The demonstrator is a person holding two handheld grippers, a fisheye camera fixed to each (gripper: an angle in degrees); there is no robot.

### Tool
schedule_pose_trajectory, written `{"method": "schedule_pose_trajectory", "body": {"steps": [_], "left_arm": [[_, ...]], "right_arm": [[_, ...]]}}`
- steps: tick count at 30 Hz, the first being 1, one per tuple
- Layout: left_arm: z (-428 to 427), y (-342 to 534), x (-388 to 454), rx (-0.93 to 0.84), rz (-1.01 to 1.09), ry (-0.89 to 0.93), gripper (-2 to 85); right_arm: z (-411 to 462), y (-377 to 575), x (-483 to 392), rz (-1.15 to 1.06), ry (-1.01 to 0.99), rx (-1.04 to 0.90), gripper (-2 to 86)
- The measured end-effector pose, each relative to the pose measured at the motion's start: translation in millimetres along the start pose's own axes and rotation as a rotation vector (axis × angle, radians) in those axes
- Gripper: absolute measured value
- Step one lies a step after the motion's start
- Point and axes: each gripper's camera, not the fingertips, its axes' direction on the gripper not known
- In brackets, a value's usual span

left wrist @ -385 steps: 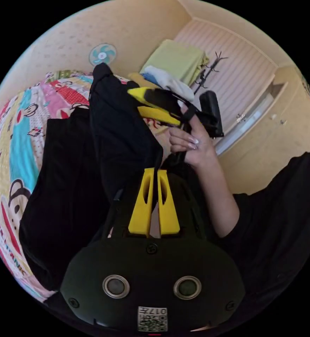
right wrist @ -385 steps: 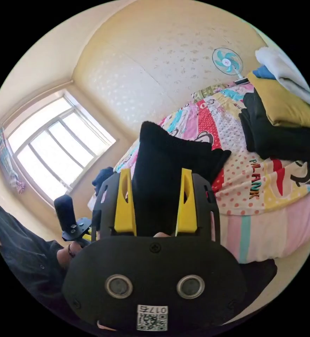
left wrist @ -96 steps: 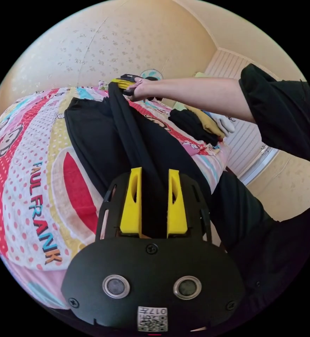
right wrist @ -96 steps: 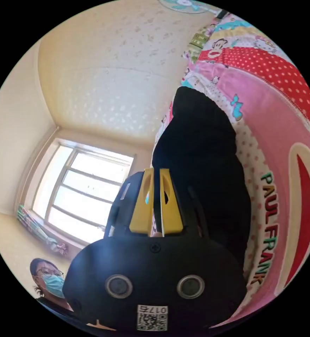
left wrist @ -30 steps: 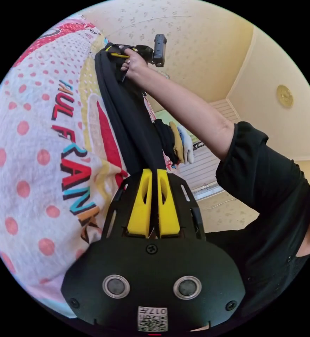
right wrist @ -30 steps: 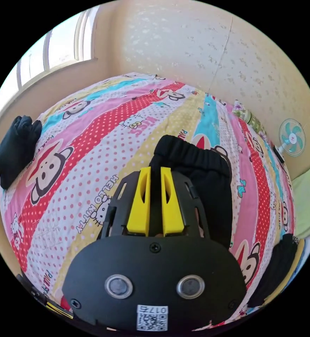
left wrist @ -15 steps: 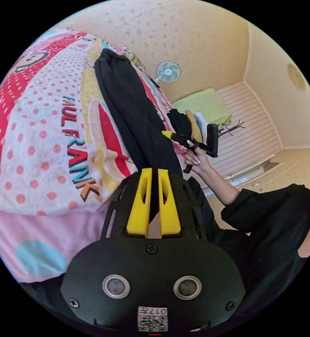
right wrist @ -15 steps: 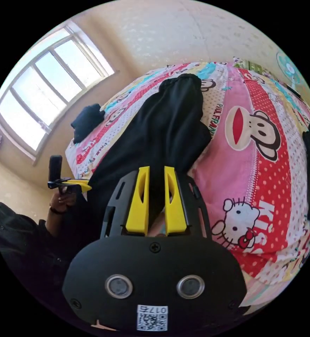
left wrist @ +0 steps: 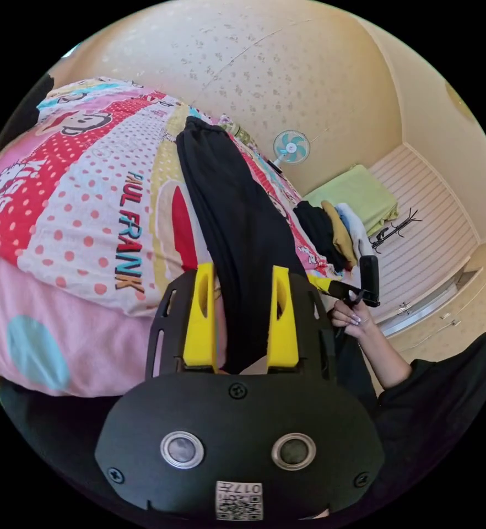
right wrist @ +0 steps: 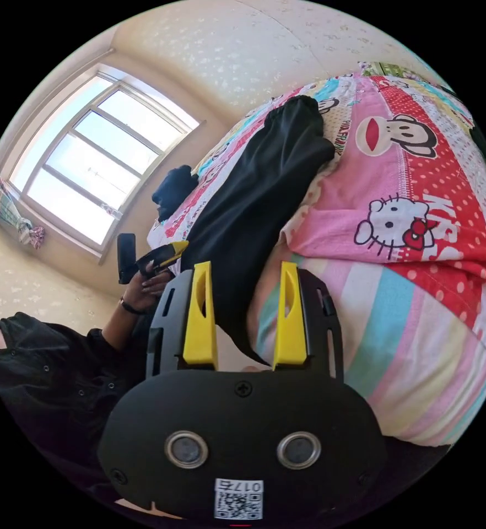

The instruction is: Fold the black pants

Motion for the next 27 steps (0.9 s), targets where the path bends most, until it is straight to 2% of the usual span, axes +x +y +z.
{"method": "schedule_pose_trajectory", "body": {"steps": [2, 3, 6, 8, 10, 11, 12, 14, 15, 17, 20, 22, 25, 27], "left_arm": [[3.5, 12.9, 12.9, -0.012, 0.000, -0.092, 6.9], [4.0, 14.6, 14.7, -0.033, 0.005, -0.076, 5.1], [-12.8, 22.3, 7.6, -0.080, -0.008, 0.104, 4.5], [-12.8, 35.6, -9.3, -0.142, -0.038, 0.299, 4.7], [-1.9, 47.1, -24.9, -0.209, -0.113, 0.343, 5.0], [-2.0, 54.3, -29.4, -0.188, -0.132, 0.302, 7.2], [-4.4, 56.7, -29.7, -0.160, -0.128, 0.292, 8.3], [-14.6, 56.0, -26.4, -0.037, -0.102, 0.354, 11.1], [-13.6, 54.2, -24.8, -0.031, -0.098, 0.356, 12.0], [3.3, 49.9, -13.8, -0.089, -0.067, 0.313, 13.7], [6.1, 62.9, 3.0, -0.031, -0.035, 0.184, 10.7], [4.5, 74.0, 11.3, -0.002, -0.045, 0.139, 8.0], [1.8, 75.8, 25.1, -0.156, -0.032, 0.214, 4.8], [-16.9, 76.7, 48.0, -0.241, 0.087, 0.288, 4.4]], "right_arm": [[0.5, 12.1, 13.5, 0.032, -0.093, 0.016, 5.8], [-8.0, 20.9, 23.5, 0.056, -0.147, 0.032, 5.2], [-37.3, 49.8, 43.9, 0.064, -0.278, 0.034, 4.5], [-39.1, 69.3, 59.1, 0.093, -0.258, -0.004, 4.6], [-34.7, 86.5, 81.3, 0.141, -0.178, -0.026, 5.2], [-36.6, 95.1, 96.6, 0.166, -0.192, -0.003, 5.9], [-44.5, 99.8, 110.3, 0.167, -0.290, 0.061, 8.3], [-56.4, 100.6, 127.8, 0.175, -0.396, 0.156, 10.9], [-58.1, 95.8, 134.9, 0.164, -0.379, 0.161, 11.8], [-47.4, 83.2, 141.7, 0.129, -0.312, 0.084, 12.0], [-28.2, 70.4, 151.2, 0.086, -0.382, 0.025, 10.9], [-27.2, 73.1, 156.0, 0.093, -0.336, 0.017, 9.0], [-44.7, 91.3, 154.6, 0.040, -0.439, 0.004, 4.7], [-85.7, 116.2, 138.4, -0.052, -0.565, 0.095, 3.5]]}}
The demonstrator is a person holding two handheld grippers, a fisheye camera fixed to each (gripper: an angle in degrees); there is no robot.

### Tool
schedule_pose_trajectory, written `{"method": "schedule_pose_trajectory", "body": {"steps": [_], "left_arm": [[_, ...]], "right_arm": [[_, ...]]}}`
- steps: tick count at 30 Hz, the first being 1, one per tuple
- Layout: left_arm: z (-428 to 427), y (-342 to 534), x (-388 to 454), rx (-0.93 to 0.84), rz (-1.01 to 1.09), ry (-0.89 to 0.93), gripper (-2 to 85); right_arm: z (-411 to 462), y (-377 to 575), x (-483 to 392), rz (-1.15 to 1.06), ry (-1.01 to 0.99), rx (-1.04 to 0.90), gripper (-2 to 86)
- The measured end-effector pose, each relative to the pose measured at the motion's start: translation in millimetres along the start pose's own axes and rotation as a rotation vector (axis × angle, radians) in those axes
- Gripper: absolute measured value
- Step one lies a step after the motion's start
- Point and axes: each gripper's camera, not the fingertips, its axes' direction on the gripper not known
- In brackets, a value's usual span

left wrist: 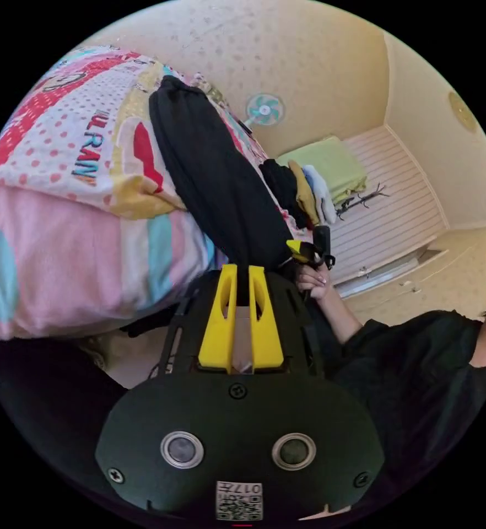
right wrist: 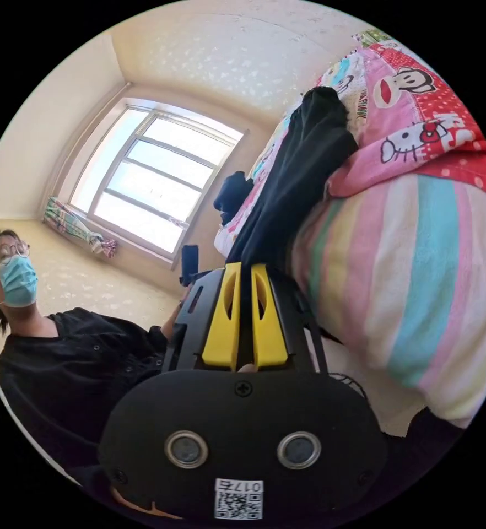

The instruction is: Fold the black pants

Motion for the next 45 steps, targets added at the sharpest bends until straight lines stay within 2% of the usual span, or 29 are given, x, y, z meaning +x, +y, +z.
{"method": "schedule_pose_trajectory", "body": {"steps": [3, 5, 8, 12, 16, 17, 19, 20, 22, 25, 28, 30, 34, 39, 41, 43, 45], "left_arm": [[-59.2, 14.3, 71.6, 0.109, 0.239, 0.177, 4.1], [-117.6, 13.6, 143.9, 0.264, 0.443, 0.309, 4.0], [-175.0, 0.2, 240.3, 0.391, 0.653, 0.250, 4.0], [-209.9, -38.5, 292.1, 0.474, 0.618, 0.131, 4.0], [-211.7, -126.3, 259.9, 0.467, 0.426, 0.120, 3.8], [-210.8, -154.7, 248.2, 0.444, 0.374, 0.102, 3.7], [-216.5, -185.6, 239.5, 0.482, 0.339, 0.136, 3.7], [-225.5, -200.3, 242.0, 0.528, 0.357, 0.221, 3.6], [-240.8, -218.7, 261.9, 0.563, 0.448, 0.347, 3.7], [-264.5, -228.7, 309.8, 0.616, 0.584, 0.297, 3.7], [-268.7, -224.4, 329.4, 0.607, 0.650, 0.218, 3.9], [-257.4, -215.5, 316.7, 0.575, 0.647, 0.216, 4.0], [-188.2, -157.6, 226.6, 0.483, 0.483, 0.220, 4.0], [-80.6, -36.1, 100.9, 0.244, 0.248, 0.330, 3.9], [-46.0, 30.2, 75.6, 0.142, 0.155, 0.321, 3.7], [-32.3, 64.3, 82.7, 0.036, 0.211, 0.327, 3.7], [-35.4, 76.9, 92.9, 0.045, 0.259, 0.429, 3.7]], "right_arm": [[-48.5, 5.2, -76.5, -0.191, -0.185, 0.141, 2.7], [-67.4, -9.8, -133.4, -0.324, -0.255, 0.149, 2.4], [-93.2, -48.4, -212.6, -0.391, -0.240, 0.148, 2.1], [-112.8, -118.8, -246.0, -0.362, -0.054, 0.139, 2.0], [-114.7, -203.9, -209.3, -0.242, -0.007, 0.068, 1.9], [-116.9, -229.4, -197.1, -0.195, 0.001, 0.078, 1.9], [-125.6, -261.5, -193.8, -0.179, -0.112, 0.113, 1.9], [-132.6, -278.1, -206.4, -0.215, -0.177, 0.148, 1.9], [-140.8, -294.4, -248.9, -0.346, -0.184, 0.179, 1.9], [-144.0, -296.8, -324.0, -0.549, 0.002, 0.200, 2.0], [-140.6, -282.2, -338.9, -0.612, 0.015, 0.204, 2.1], [-129.5, -261.8, -308.3, -0.591, -0.008, 0.161, 2.2], [-97.9, -193.0, -212.8, -0.443, -0.032, 0.057, 2.2], [-44.2, -11.0, -61.3, -0.115, -0.128, -0.092, 2.2], [-28.2, 47.3, -47.4, -0.061, -0.116, -0.115, 2.3], [-23.7, 86.4, -50.8, -0.093, -0.246, -0.028, 2.4], [-20.2, 88.2, -53.8, -0.134, -0.440, 0.074, 2.7]]}}
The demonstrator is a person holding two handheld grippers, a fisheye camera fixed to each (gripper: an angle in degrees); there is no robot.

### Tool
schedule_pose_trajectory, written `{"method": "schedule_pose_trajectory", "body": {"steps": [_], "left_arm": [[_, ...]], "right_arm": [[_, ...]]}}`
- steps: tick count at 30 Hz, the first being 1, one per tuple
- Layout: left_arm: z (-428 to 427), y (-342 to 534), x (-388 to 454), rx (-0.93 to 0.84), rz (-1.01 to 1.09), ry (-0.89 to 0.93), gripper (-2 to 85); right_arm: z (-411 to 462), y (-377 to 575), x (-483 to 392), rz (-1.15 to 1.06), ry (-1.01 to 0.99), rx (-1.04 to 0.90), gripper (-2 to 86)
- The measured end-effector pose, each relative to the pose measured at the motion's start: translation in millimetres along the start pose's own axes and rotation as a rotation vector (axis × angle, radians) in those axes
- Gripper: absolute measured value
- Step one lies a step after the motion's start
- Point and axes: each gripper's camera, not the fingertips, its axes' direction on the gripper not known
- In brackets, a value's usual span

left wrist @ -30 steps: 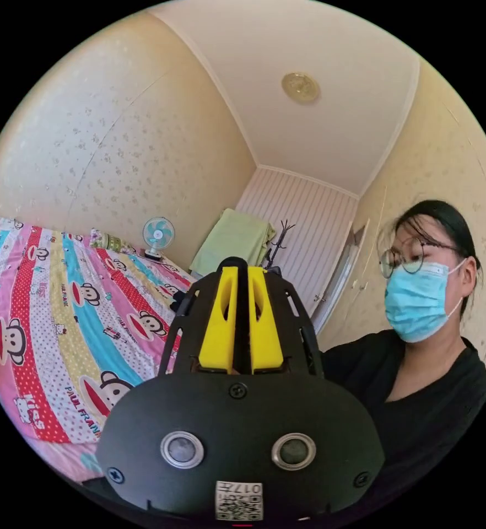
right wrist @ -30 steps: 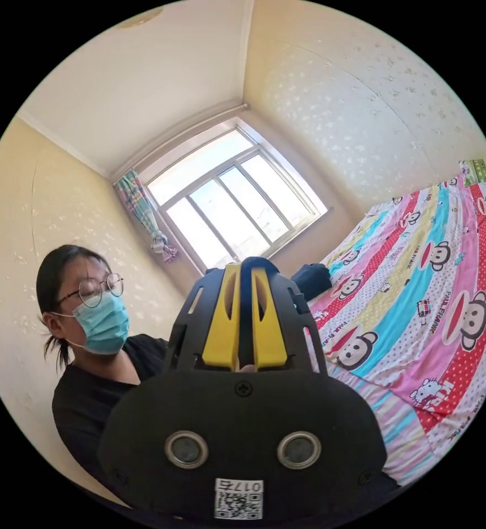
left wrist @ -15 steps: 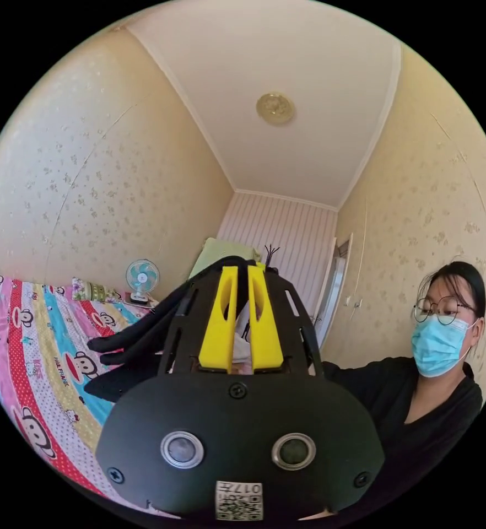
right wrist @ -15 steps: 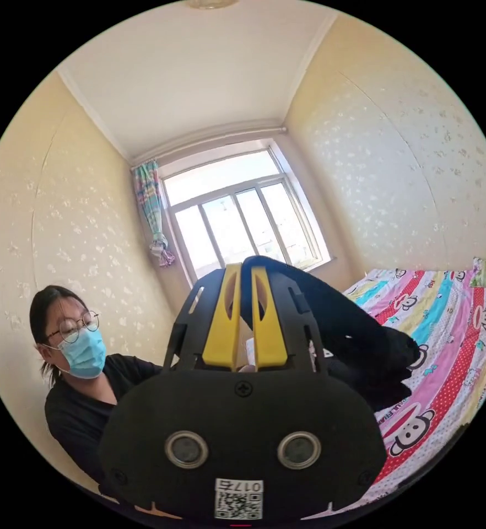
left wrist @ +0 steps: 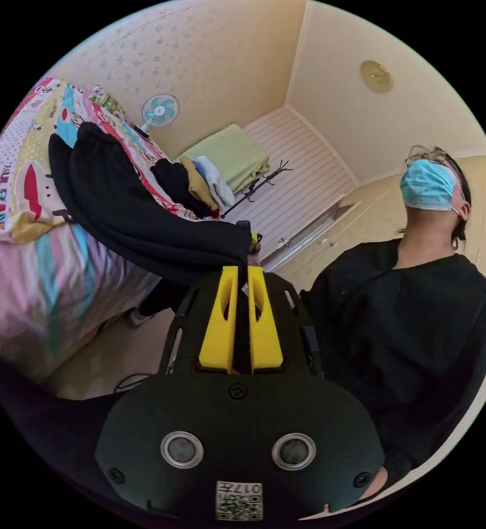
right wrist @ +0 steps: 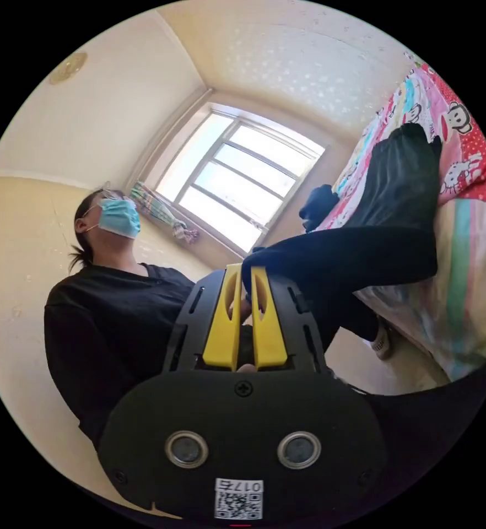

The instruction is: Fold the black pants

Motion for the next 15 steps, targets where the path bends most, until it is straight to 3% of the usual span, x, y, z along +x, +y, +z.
{"method": "schedule_pose_trajectory", "body": {"steps": [3, 6, 7, 9, 11, 12, 15], "left_arm": [[-8.6, -46.4, 11.8, 0.008, 0.089, 0.003, 3.9], [-35.3, -132.9, 7.4, 0.067, 0.160, -0.289, 4.5], [-51.0, -167.8, -4.7, 0.144, 0.088, -0.404, 5.1], [-80.9, -199.9, -16.7, 0.350, -0.027, -0.430, 6.2], [-107.7, -204.9, -11.1, 0.625, 0.031, -0.415, 7.4], [-109.7, -202.5, -10.6, 0.661, 0.026, -0.431, 7.8], [-92.1, -184.9, -20.3, 0.611, 0.008, -0.458, 7.8]], "right_arm": [[10.9, -71.8, 7.1, -0.063, 0.093, -0.030, 3.2], [10.9, -178.3, 53.9, 0.120, 0.221, 0.050, 4.4], [10.5, -196.0, 65.1, 0.154, 0.232, 0.093, 4.8], [11.4, -248.7, 99.9, 0.221, 0.335, 0.207, 7.5], [16.1, -268.4, 111.2, 0.247, 0.567, 0.200, 10.2], [24.0, -269.0, 114.6, 0.240, 0.711, 0.159, 11.9], [49.2, -230.1, 118.2, 0.206, 0.823, 0.039, 13.3]]}}
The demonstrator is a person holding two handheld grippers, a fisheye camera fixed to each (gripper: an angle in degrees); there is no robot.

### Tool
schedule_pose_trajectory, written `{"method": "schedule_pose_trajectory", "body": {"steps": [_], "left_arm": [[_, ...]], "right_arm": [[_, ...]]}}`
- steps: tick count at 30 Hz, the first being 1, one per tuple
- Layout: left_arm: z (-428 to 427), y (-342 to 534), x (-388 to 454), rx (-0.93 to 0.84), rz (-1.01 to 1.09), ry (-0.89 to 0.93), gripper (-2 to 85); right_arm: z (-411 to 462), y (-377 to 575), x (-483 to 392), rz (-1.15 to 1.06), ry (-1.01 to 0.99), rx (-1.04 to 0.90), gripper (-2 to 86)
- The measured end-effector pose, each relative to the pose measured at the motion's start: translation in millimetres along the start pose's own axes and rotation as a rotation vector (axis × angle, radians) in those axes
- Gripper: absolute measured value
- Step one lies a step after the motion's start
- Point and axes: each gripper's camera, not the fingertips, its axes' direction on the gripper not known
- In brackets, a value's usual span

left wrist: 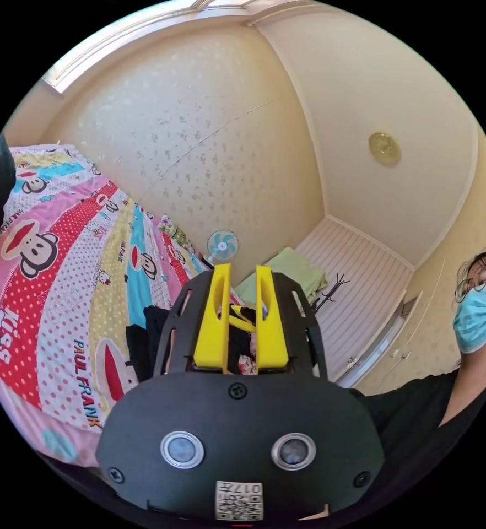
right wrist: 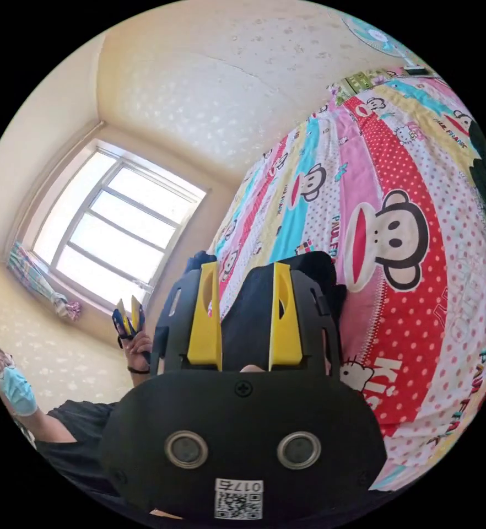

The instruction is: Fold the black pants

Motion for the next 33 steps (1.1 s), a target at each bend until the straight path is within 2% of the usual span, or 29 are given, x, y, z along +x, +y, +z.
{"method": "schedule_pose_trajectory", "body": {"steps": [4, 7, 9, 11, 12, 13, 15, 16, 17, 18, 20, 22, 25, 31, 33], "left_arm": [[30.1, 70.2, -22.6, -0.186, -0.056, -0.037, 7.3], [69.6, 87.3, -32.6, -0.297, -0.073, -0.001, 6.6], [105.4, 77.4, -27.0, -0.369, -0.021, 0.021, 6.6], [163.2, 53.4, -12.2, -0.469, 0.124, -0.018, 7.1], [177.7, 47.5, -9.9, -0.495, 0.160, -0.043, 7.2], [208.7, 37.0, -8.6, -0.549, 0.234, -0.128, 7.3], [253.8, 29.1, -26.0, -0.626, 0.282, -0.345, 6.9], [280.9, 29.5, -55.0, -0.706, 0.216, -0.491, 6.7], [302.0, 35.7, -94.1, -0.815, 0.121, -0.522, 6.2], [304.1, 37.5, -111.8, -0.824, 0.071, -0.480, 5.9], [274.1, 29.0, -176.3, -0.691, -0.245, -0.229, 2.2], [258.7, 32.2, -207.9, -0.637, -0.365, -0.097, 0.8], [245.6, 39.2, -230.0, -0.587, -0.429, 0.050, -0.4], [234.3, 39.5, -235.2, -0.559, -0.440, 0.058, -0.7], [230.2, 39.2, -234.5, -0.548, -0.442, 0.053, -0.7]], "right_arm": [[-5.2, 107.9, -3.8, -0.003, -0.070, 0.135, 12.6], [0.5, 216.4, -3.5, 0.080, -0.157, 0.254, 11.0], [25.7, 281.8, 3.7, 0.196, -0.181, 0.309, 11.2], [43.8, 287.0, 9.8, 0.276, -0.245, 0.277, 11.8], [48.3, 275.0, 2.7, 0.201, -0.296, 0.260, 12.1], [48.7, 268.5, -3.2, 0.154, -0.298, 0.264, 11.9], [50.9, 249.0, -22.4, 0.121, -0.170, 0.322, 11.4], [53.0, 245.6, -23.7, 0.150, -0.134, 0.334, 11.5], [59.1, 239.7, -22.6, 0.220, -0.094, 0.347, 12.6], [66.8, 236.8, -18.2, 0.295, -0.099, 0.343, 13.6], [73.2, 242.7, -15.2, 0.345, -0.134, 0.399, 15.0], [77.9, 250.1, -18.6, 0.335, -0.136, 0.461, 15.7], [88.2, 245.8, -28.4, 0.271, -0.128, 0.531, 17.4], [107.6, 189.7, -39.3, 0.367, -0.037, 0.510, 18.1], [116.1, 169.7, -47.4, 0.414, 0.138, 0.445, 17.0]]}}
